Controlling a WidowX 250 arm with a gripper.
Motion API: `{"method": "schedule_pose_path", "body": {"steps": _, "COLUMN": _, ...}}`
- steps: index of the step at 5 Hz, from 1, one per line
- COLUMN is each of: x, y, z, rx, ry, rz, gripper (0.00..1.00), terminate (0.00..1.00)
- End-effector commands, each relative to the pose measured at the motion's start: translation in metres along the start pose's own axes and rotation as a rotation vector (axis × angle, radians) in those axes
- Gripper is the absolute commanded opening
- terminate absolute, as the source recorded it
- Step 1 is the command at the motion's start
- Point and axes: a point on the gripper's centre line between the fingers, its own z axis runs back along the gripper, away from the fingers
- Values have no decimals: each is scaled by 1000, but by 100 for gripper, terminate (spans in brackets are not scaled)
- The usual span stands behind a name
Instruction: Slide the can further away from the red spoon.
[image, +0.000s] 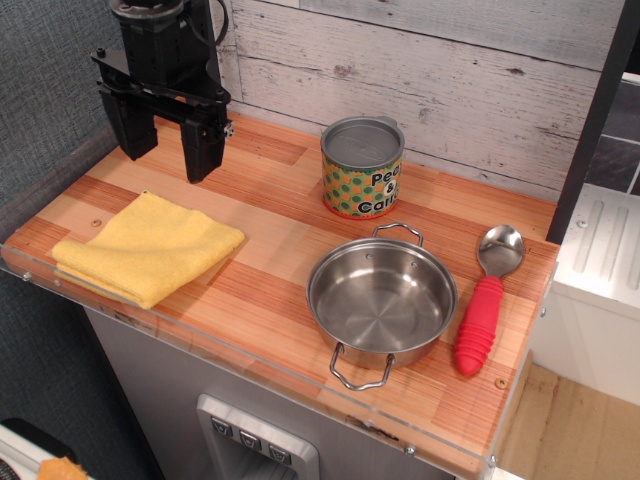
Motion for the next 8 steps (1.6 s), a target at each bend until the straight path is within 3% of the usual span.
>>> {"method": "schedule_pose_path", "body": {"steps": 1, "x": 0, "y": 0, "z": 0, "rx": 0, "ry": 0, "rz": 0, "gripper": 100, "terminate": 0}}
{"method": "schedule_pose_path", "body": {"steps": 2, "x": 12, "y": -17, "z": 10, "rx": -41, "ry": -3, "rz": 80, "gripper": 100, "terminate": 0}}
{"method": "schedule_pose_path", "body": {"steps": 3, "x": 30, "y": -43, "z": 12, "rx": 37, "ry": -40, "rz": 221, "gripper": 100, "terminate": 0}}
{"method": "schedule_pose_path", "body": {"steps": 4, "x": 46, "y": -75, "z": 15, "rx": -29, "ry": -36, "rz": 337, "gripper": 100, "terminate": 0}}
{"method": "schedule_pose_path", "body": {"steps": 5, "x": 64, "y": -111, "z": 24, "rx": -47, "ry": -38, "rz": 496, "gripper": 100, "terminate": 0}}
{"method": "schedule_pose_path", "body": {"steps": 6, "x": 81, "y": -135, "z": 23, "rx": -168, "ry": -63, "rz": 727, "gripper": 100, "terminate": 0}}
{"method": "schedule_pose_path", "body": {"steps": 7, "x": 95, "y": -160, "z": 17, "rx": -136, "ry": -57, "rz": 849, "gripper": 100, "terminate": 0}}
{"method": "schedule_pose_path", "body": {"steps": 8, "x": 103, "y": -163, "z": 4, "rx": -191, "ry": -49, "rz": 939, "gripper": 100, "terminate": 0}}
